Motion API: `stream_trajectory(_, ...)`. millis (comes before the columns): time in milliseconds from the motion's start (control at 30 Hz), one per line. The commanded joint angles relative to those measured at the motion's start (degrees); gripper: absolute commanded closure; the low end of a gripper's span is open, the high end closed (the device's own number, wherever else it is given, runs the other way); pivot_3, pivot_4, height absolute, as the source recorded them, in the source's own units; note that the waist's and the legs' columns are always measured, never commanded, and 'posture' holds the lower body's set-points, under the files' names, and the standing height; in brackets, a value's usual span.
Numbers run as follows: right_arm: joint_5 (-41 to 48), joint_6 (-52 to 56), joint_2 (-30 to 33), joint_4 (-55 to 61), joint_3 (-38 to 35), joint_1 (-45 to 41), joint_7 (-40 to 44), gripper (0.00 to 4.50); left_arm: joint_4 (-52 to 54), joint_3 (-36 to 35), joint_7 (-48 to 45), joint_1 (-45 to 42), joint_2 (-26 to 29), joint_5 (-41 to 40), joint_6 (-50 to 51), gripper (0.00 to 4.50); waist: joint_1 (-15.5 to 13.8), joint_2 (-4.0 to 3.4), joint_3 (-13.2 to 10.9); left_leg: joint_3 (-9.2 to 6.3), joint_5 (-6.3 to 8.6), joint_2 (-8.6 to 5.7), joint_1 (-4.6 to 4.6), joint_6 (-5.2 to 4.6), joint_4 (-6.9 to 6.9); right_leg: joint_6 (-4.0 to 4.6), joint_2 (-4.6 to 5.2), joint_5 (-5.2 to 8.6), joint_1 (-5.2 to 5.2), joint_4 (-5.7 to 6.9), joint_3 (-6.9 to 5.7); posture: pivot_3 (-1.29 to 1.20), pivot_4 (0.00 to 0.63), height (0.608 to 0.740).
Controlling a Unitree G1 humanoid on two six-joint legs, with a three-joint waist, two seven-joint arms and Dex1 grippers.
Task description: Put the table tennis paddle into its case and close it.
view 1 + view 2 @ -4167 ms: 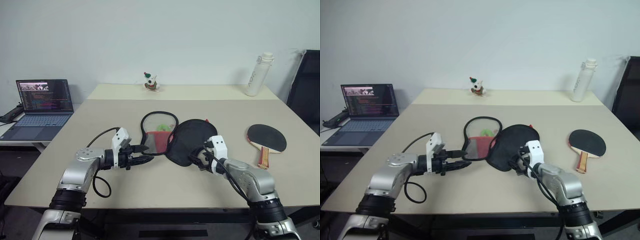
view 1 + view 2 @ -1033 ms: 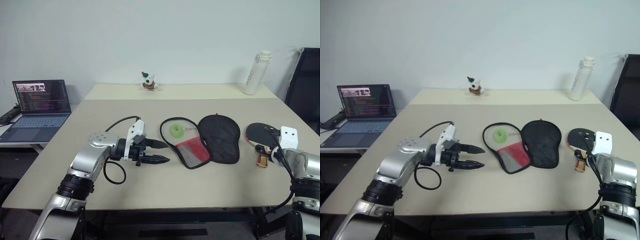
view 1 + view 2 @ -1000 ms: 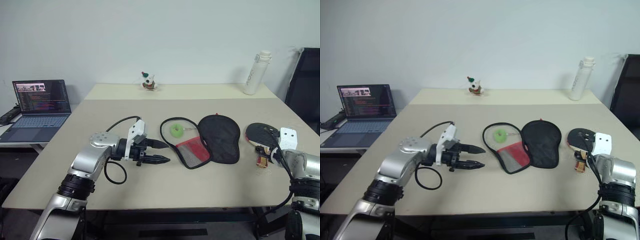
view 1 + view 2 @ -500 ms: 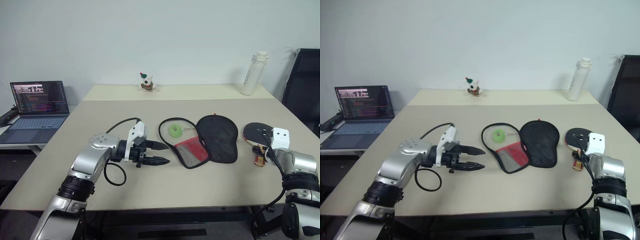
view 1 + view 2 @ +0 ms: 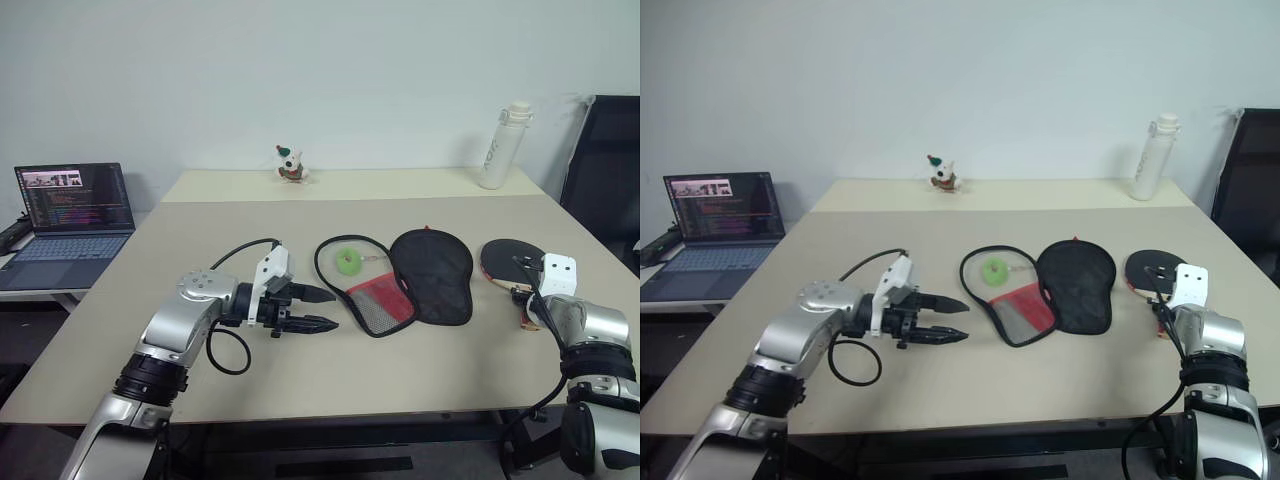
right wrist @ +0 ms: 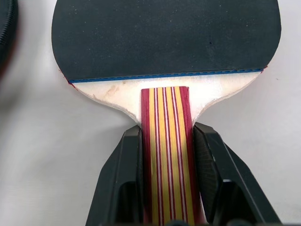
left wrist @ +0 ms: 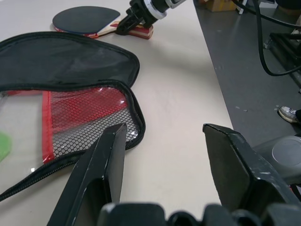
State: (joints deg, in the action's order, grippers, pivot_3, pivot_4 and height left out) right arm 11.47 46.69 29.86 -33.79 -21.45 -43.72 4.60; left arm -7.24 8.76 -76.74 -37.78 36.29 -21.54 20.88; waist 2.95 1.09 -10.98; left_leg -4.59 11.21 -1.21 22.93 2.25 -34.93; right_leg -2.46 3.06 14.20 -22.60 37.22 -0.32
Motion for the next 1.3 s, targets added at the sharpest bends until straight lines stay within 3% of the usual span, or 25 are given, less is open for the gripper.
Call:
stream_trajectory(33,2.6,2.6,1.8,9.9,-2.0,-3.3,0.1,3.4,1.8,-1.8,0.2,0.2,1.0,-0.3,-0.6,1.7,0.0,-0.15,-0.1,0.0,0.0,0.0,0.03,0.0,0.01,0.0,0.0,0.0,-0.04,0.01,0.0,0.0,0.15,0.74)
stream_trajectory(200,6.7,11.4,-2.2,24.3,-2.2,-4.2,-1.9,3.4,2.3,-2.2,0.4,1.1,1.5,-0.6,-0.4,1.7,0.0,-0.24,-0.1,0.1,0.0,0.0,0.42,0.0,0.02,0.04,0.0,-0.01,-0.69,0.42,0.16,0.0,0.15,0.74)
stream_trajectory(333,8.6,16.9,-9.4,33.1,-1.0,-3.3,-4.6,3.4,2.5,-2.2,0.2,1.3,1.5,-0.8,-0.2,1.7,0.0,-0.23,-0.1,0.03,0.0,0.04,0.42,0.0,0.01,0.06,-0.04,0.01,-0.79,0.66,0.09,0.0,0.15,0.74)
stream_trajectory(567,8.1,18.6,-19.6,37.7,3.2,-0.5,-7.1,3.4,1.9,-4.2,2.3,-0.3,1.2,-1.2,0.3,1.7,-0.1,-0.24,-0.1,0.01,-0.03,-0.01,0.42,-0.01,-0.06,0.09,-0.01,0.02,-0.79,0.74,0.09,0.0,0.15,0.74)
stream_trajectory(1300,2.7,7.5,-17.6,23.7,6.8,0.5,-5.5,3.4,6.1,-6.1,6.4,0.8,1.3,-2.5,4.4,1.7,-0.5,-0.24,-0.1,0.02,-0.03,-0.02,0.45,-0.01,-0.06,0.12,0.0,0.0,-0.82,0.73,0.08,0.0,0.15,0.74)
